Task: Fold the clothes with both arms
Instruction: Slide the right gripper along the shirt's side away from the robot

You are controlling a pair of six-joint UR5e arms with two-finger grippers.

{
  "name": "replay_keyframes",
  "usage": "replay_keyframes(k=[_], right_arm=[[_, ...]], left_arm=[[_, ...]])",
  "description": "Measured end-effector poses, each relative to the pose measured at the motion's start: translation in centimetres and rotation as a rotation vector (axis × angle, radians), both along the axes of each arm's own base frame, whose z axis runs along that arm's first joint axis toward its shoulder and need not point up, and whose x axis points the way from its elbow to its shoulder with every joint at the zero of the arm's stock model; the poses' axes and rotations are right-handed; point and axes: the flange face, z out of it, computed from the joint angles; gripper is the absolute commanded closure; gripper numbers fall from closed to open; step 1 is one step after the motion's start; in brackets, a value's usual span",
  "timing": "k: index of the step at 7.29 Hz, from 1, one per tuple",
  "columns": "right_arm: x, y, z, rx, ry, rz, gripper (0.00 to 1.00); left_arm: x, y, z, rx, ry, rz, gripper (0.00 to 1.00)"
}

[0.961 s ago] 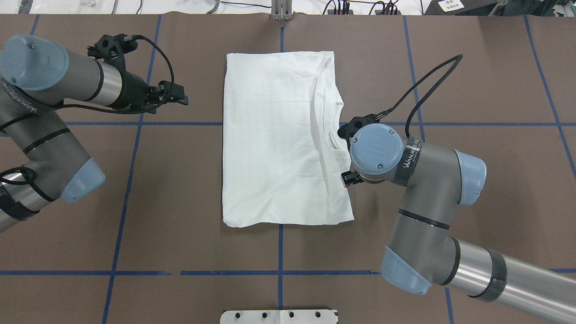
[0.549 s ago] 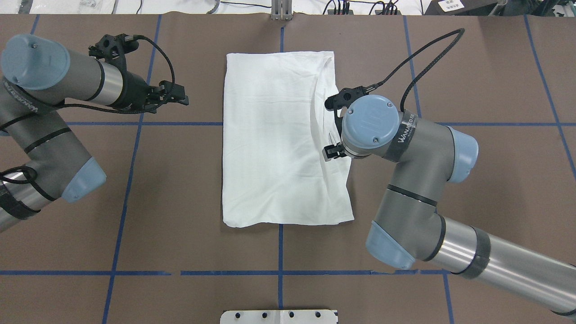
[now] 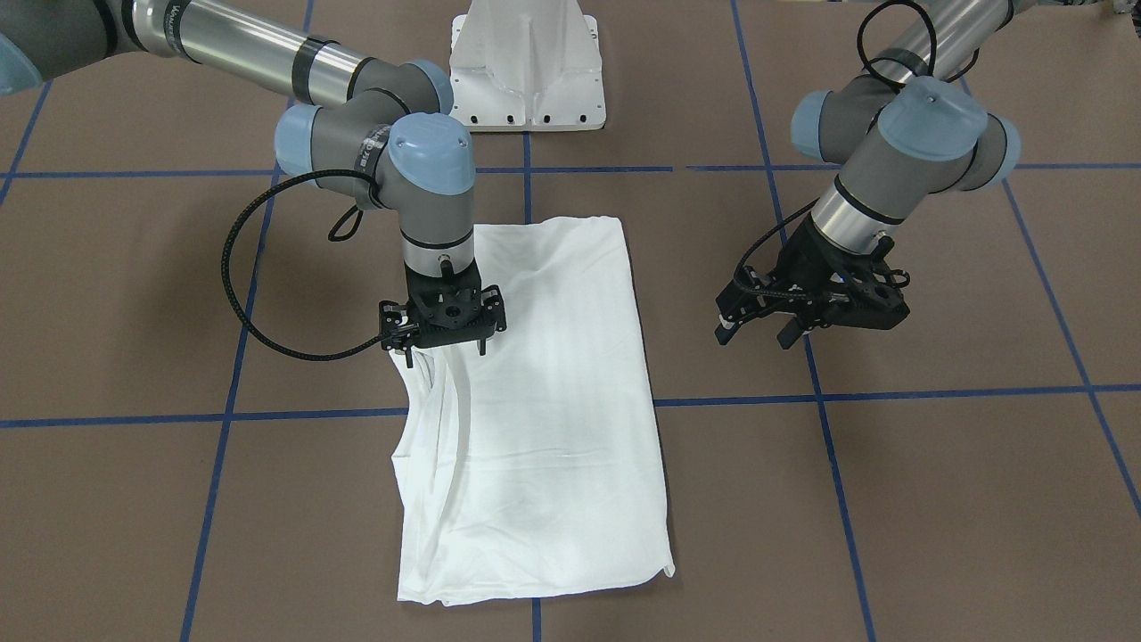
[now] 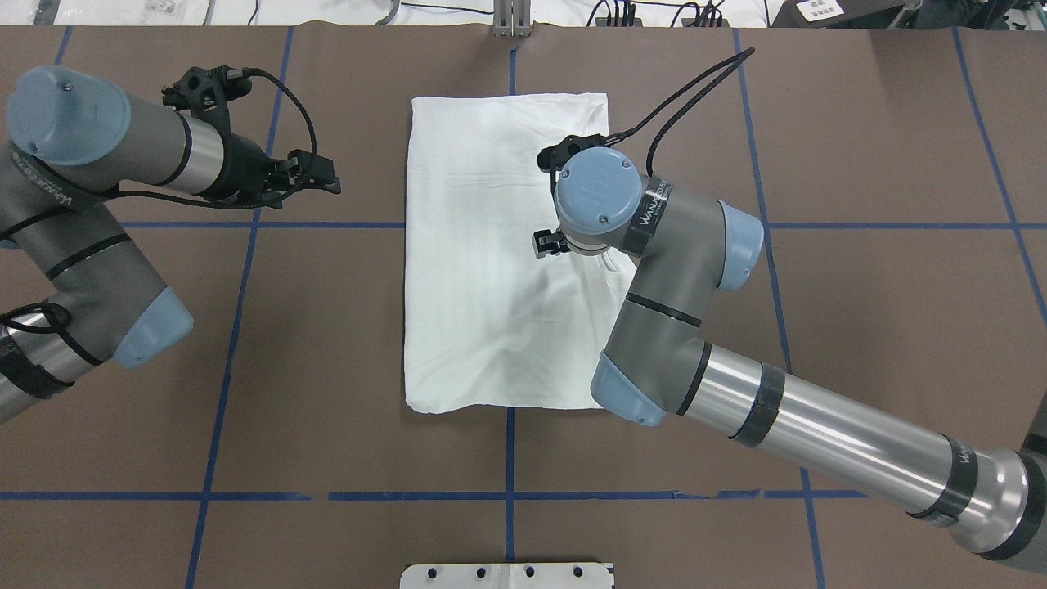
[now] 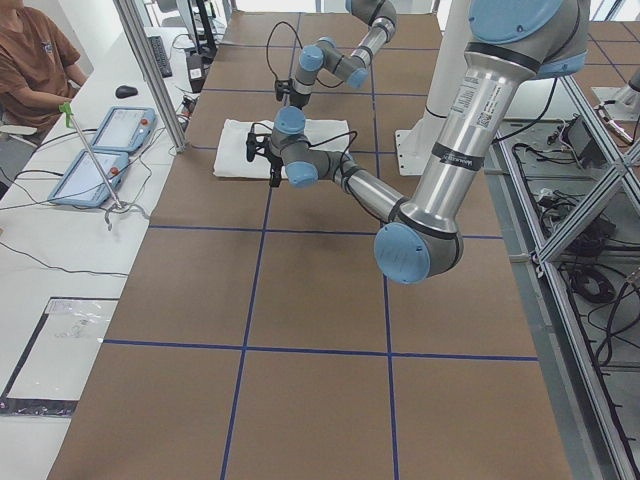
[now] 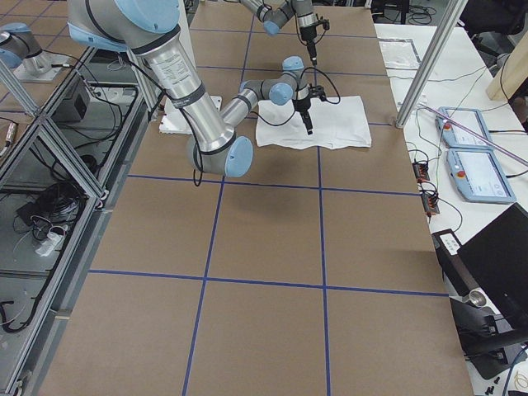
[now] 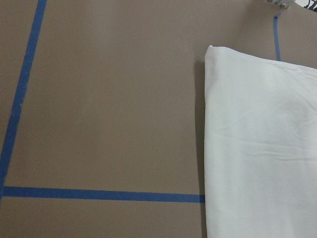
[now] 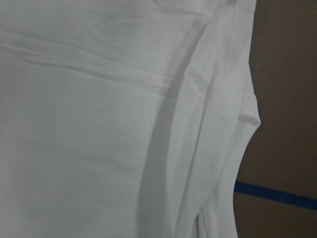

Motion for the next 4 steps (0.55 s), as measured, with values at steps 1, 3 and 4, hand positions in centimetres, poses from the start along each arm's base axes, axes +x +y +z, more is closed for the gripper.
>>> replay_keyframes(k=[1,3,4], right_arm=[[-0.1,-0.6,0.9,-0.008,0.016,0.003,0.0],[0.5,-2.3,3.6,-0.023,0.062,0.009,0.0],[1.6,-3.2,5.0,-0.028,0.082,0.007,0.0]], left_arm=[[0.0,0.0,0.0,0.001,0.0,0.001,0.0],[0.1,0.0,-0.1,0.001,0.0,0.002,0.0],[0.2,0.0,-0.2,0.002,0.001,0.002,0.0]])
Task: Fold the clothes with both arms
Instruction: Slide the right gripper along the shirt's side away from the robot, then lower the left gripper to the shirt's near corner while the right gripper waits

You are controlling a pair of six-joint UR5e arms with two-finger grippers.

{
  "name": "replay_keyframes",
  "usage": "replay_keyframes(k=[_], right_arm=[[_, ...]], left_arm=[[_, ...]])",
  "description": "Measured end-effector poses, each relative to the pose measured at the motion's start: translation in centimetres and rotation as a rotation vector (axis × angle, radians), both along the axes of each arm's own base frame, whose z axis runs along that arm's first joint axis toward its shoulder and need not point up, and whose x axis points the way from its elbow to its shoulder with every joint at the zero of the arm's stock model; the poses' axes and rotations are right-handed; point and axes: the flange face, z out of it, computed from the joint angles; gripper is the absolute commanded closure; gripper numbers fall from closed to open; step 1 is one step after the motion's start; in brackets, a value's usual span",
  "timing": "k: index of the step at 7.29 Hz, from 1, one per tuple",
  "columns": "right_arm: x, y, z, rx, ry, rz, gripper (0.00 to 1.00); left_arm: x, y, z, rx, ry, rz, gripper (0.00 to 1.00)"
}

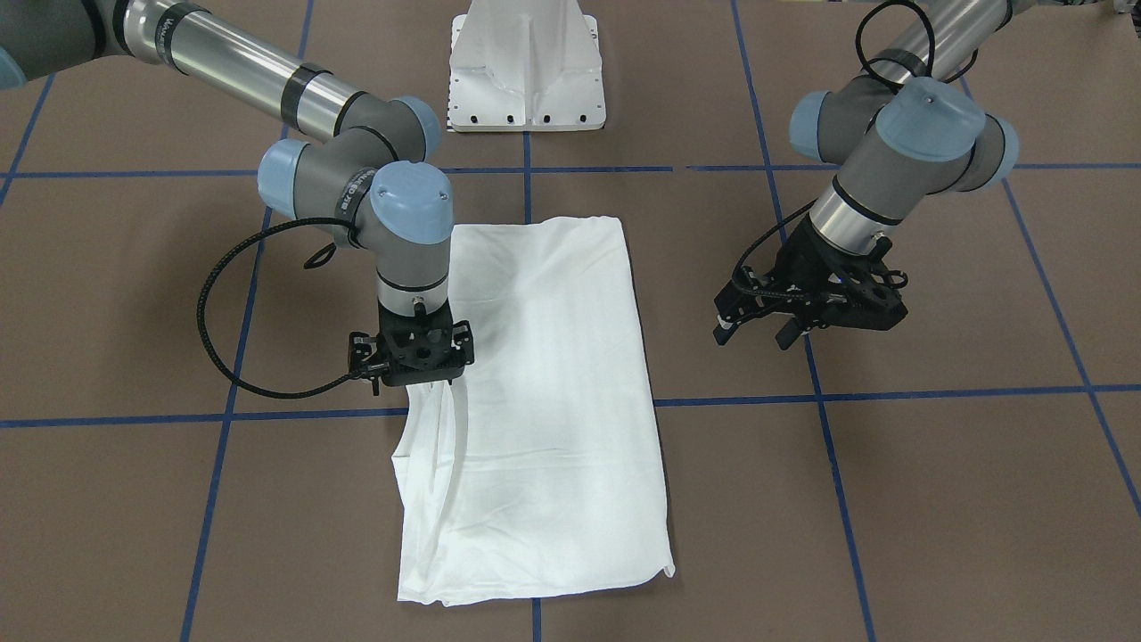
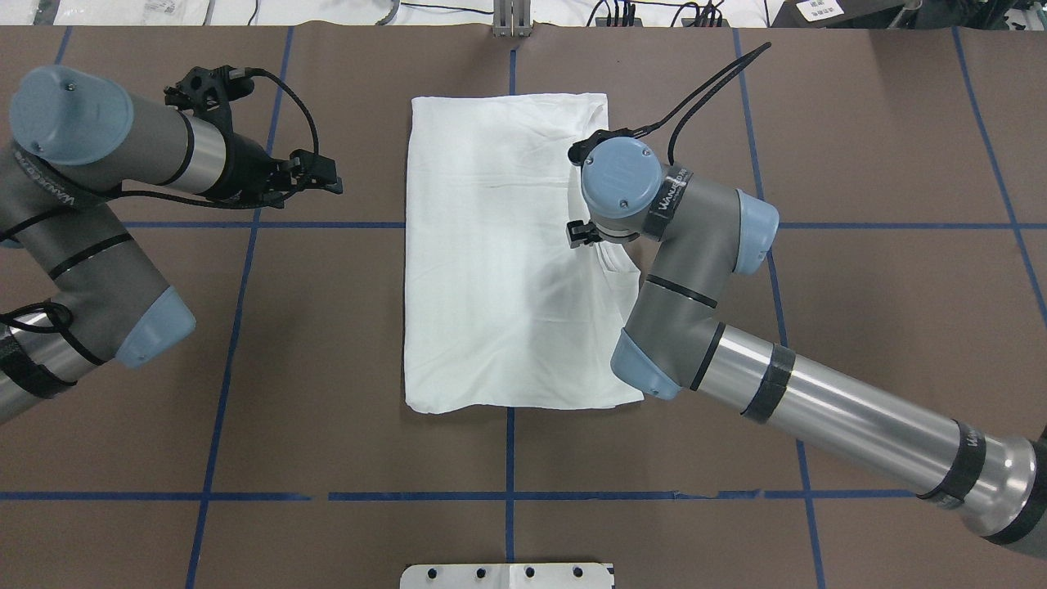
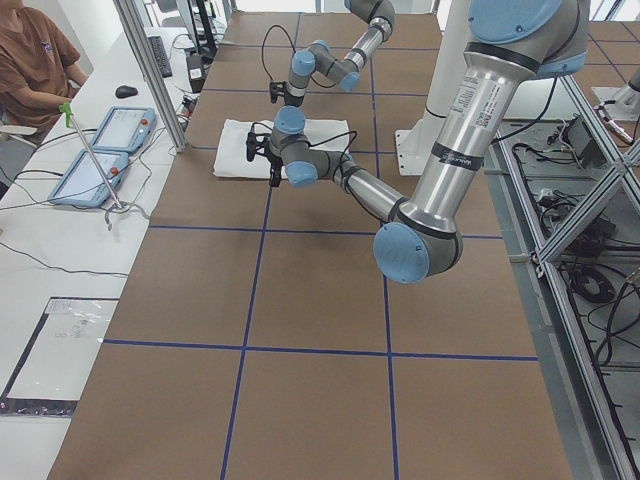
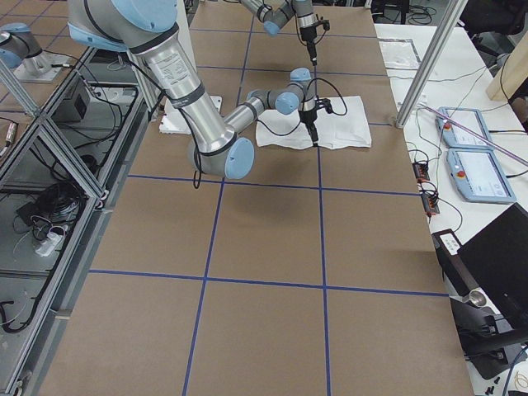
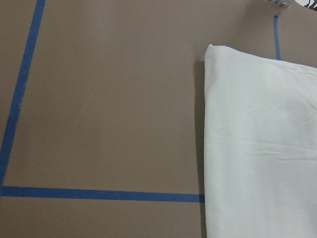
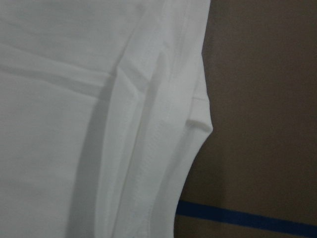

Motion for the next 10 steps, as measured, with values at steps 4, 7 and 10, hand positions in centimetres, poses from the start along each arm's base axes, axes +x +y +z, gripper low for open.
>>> replay_keyframes(k=[4,7,10], right_arm=[[7.3,-2.6,2.6,-0.03,-0.039,-0.05,0.0],[11.7,0.3,-0.1,-0.032,-0.157,-0.056,0.0],[14.2,5.1,-3.0,-0.121,-0.308,-0.006,0.0]], left_arm=[[0.2,-0.1,-1.2,0.009,0.014,0.003,0.0],[0.9,1.5,-2.0,-0.02,0.046,0.014,0.0],[6.3,10.1,-3.0,-0.192,0.126,0.057,0.0]])
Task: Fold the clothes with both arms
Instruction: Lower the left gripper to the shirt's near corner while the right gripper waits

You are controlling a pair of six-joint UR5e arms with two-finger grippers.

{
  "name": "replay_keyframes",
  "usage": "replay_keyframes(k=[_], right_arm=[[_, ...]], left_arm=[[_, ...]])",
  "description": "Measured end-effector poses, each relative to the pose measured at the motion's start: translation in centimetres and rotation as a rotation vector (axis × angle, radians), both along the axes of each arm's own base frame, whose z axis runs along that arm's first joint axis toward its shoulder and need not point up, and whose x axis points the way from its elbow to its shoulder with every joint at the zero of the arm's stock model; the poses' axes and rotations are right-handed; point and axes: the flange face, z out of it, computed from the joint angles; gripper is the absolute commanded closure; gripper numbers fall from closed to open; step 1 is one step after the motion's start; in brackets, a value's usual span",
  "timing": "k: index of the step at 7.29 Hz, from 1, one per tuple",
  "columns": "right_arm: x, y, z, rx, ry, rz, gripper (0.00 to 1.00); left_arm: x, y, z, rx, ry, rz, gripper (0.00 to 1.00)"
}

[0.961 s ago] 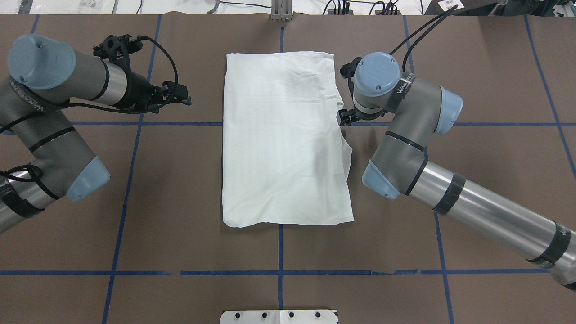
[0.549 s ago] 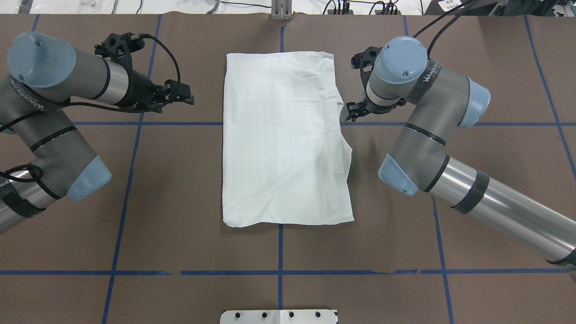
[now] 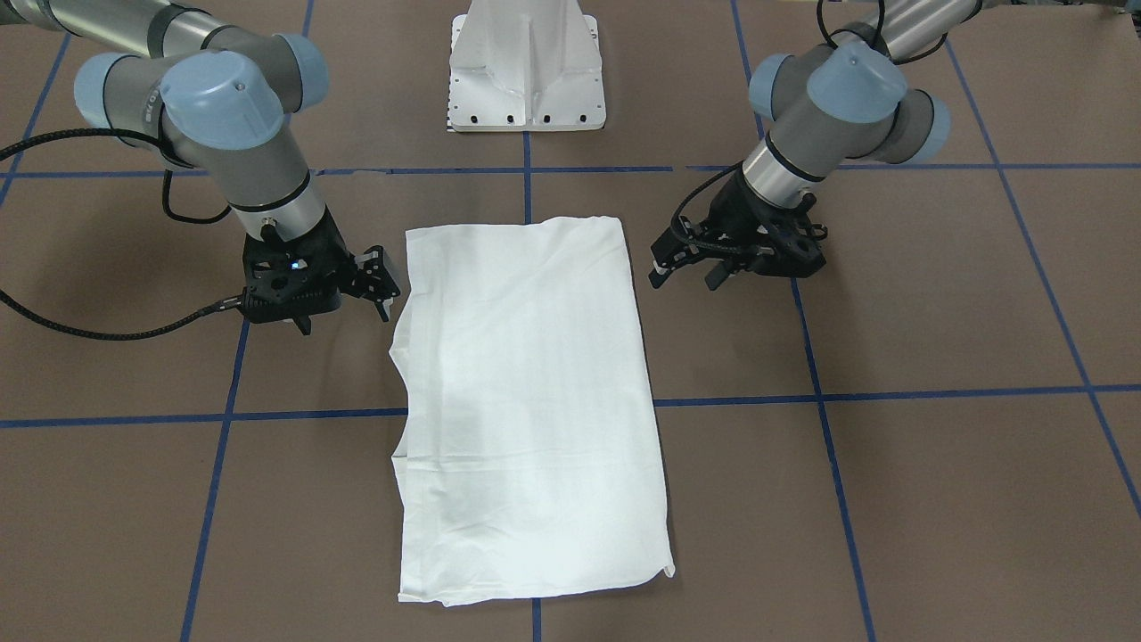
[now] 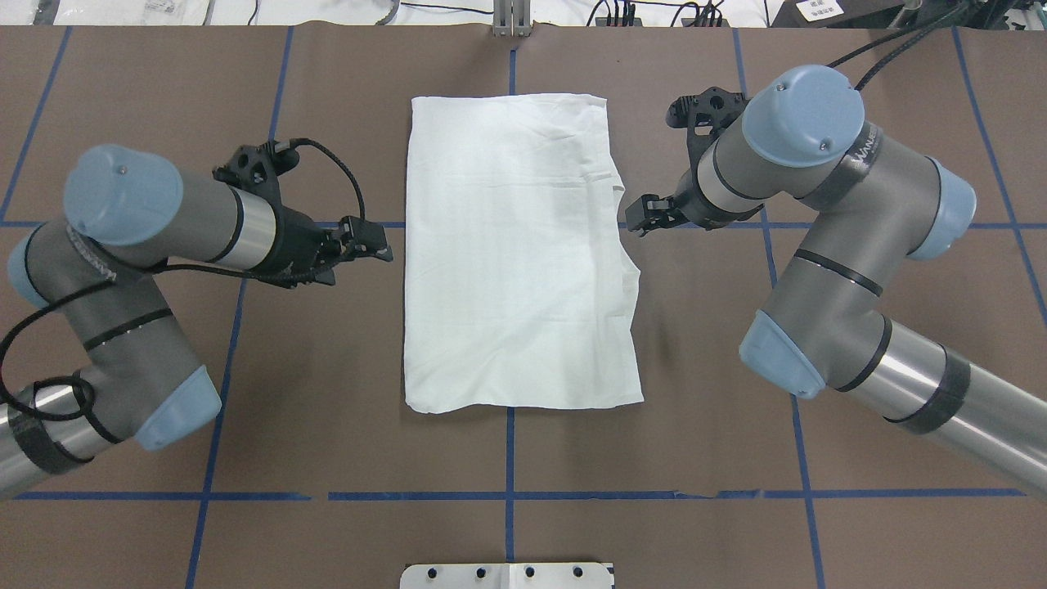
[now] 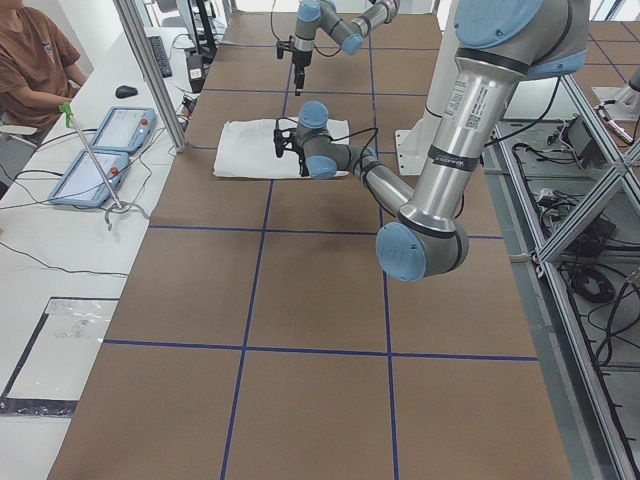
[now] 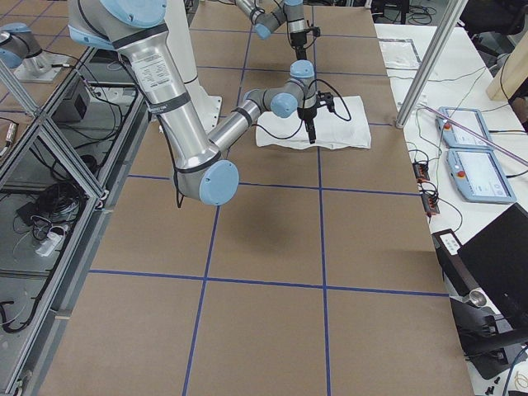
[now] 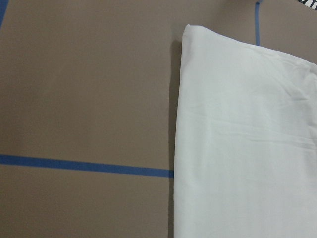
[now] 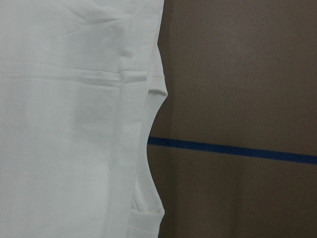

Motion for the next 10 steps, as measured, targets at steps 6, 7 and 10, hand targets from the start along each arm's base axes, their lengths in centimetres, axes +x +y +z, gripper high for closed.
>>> replay_keyframes(k=[6,7,10], right_arm=[[2.5,3.6,0.0,-0.046,-0.049,0.021,0.0],[2.5,3.6,0.0,-0.047,-0.049,0.021,0.0],[2.3,3.6,0.1,-0.049,-0.047,0.019,0.0]], left_arm=[[10.4,12.3,-2.3,-0.257,-0.104,-0.03,0.1],[10.6,12.1,-2.0,-0.258,-0.117,-0.044,0.1],[11.0,11.9,-1.3,-0.259,-0.136,-0.058,0.15]])
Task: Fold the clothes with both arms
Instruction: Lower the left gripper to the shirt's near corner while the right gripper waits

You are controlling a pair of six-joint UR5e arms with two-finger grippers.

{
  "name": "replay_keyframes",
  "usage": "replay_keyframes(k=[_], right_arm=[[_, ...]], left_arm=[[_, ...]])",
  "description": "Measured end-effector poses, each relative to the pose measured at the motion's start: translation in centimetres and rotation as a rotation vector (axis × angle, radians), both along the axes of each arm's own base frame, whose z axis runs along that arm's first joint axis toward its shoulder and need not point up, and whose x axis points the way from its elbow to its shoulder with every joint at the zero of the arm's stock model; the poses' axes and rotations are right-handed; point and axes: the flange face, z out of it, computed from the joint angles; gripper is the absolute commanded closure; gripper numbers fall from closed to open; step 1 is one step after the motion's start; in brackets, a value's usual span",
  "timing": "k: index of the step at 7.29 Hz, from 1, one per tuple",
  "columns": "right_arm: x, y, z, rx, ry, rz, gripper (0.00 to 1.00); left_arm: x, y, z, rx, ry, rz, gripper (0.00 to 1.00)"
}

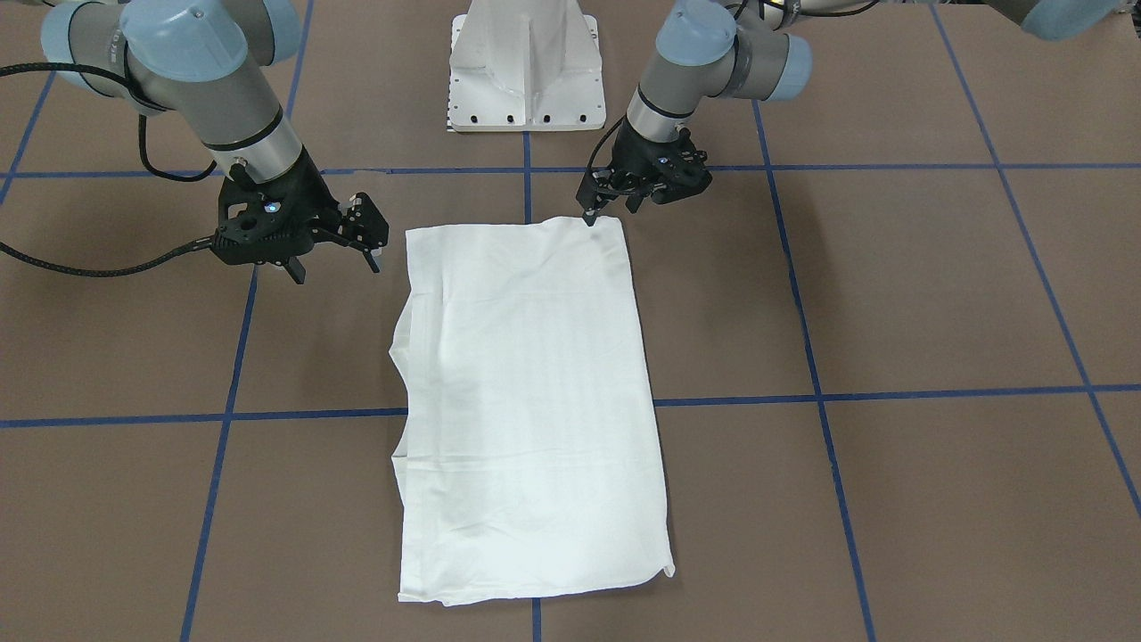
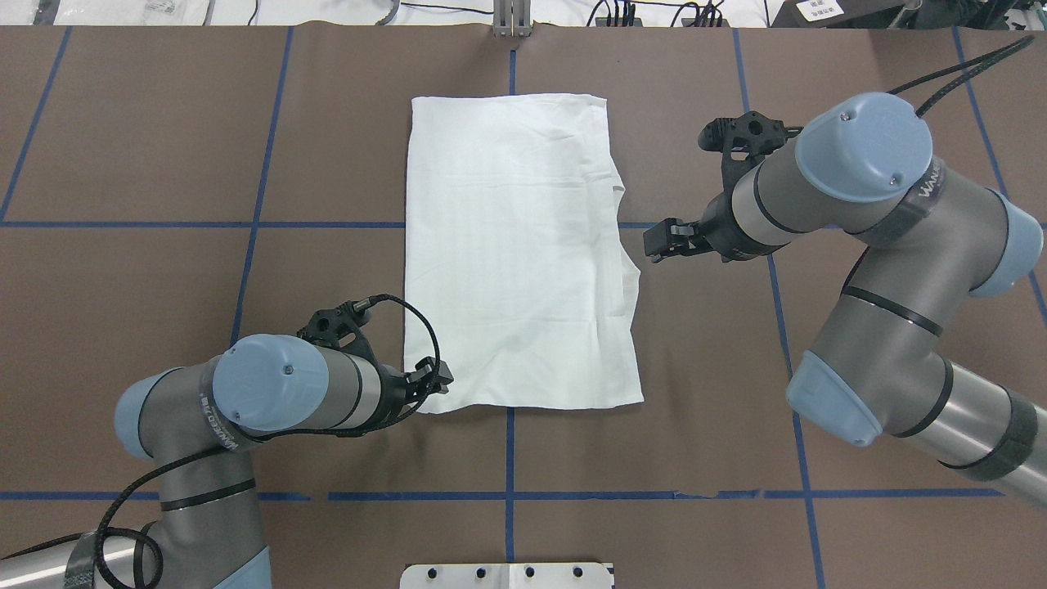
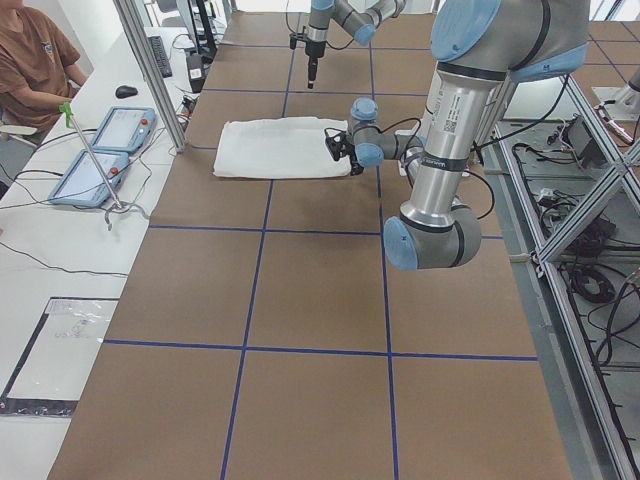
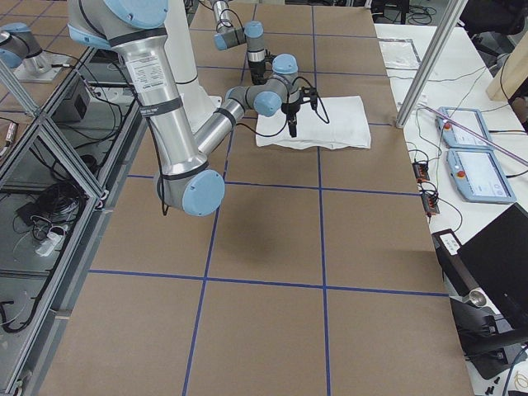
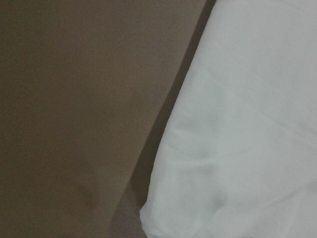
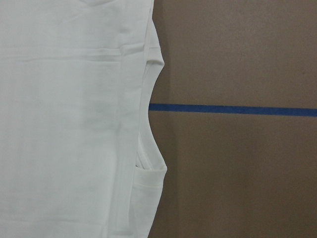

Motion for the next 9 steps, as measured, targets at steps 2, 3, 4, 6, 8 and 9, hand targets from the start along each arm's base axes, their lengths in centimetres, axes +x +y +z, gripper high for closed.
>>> replay_keyframes(k=[2,3,4,6,8,9], right_arm=[[-0.1,0.0,0.1,-0.002,0.002,-0.001,0.0],[-0.1,0.0,0.2,-0.002,0.003,-0.001,0.0],[-0.1,0.0,0.1,-0.001,0.002,-0.002,0.0],[0.0,0.0,0.0,0.001,-0.001,-0.003,0.0],[0.0,0.0,-0.1,0.003,-0.002,-0.003,0.0],[0.0,0.0,-0.1,0.003,-0.002,-0.003,0.0]], left_arm=[[0.8,-0.2,0.9,-0.005,-0.02,0.001,0.25],[1.1,-0.2,1.2,-0.007,-0.025,0.001,0.29],[1.1,-0.2,1.2,-0.007,-0.026,0.002,0.34],[1.1,-0.2,0.6,-0.003,-0.015,0.003,0.46],[1.2,-0.3,0.2,0.001,-0.009,0.003,0.47],[1.2,-0.4,0.2,0.004,-0.011,0.003,0.47]])
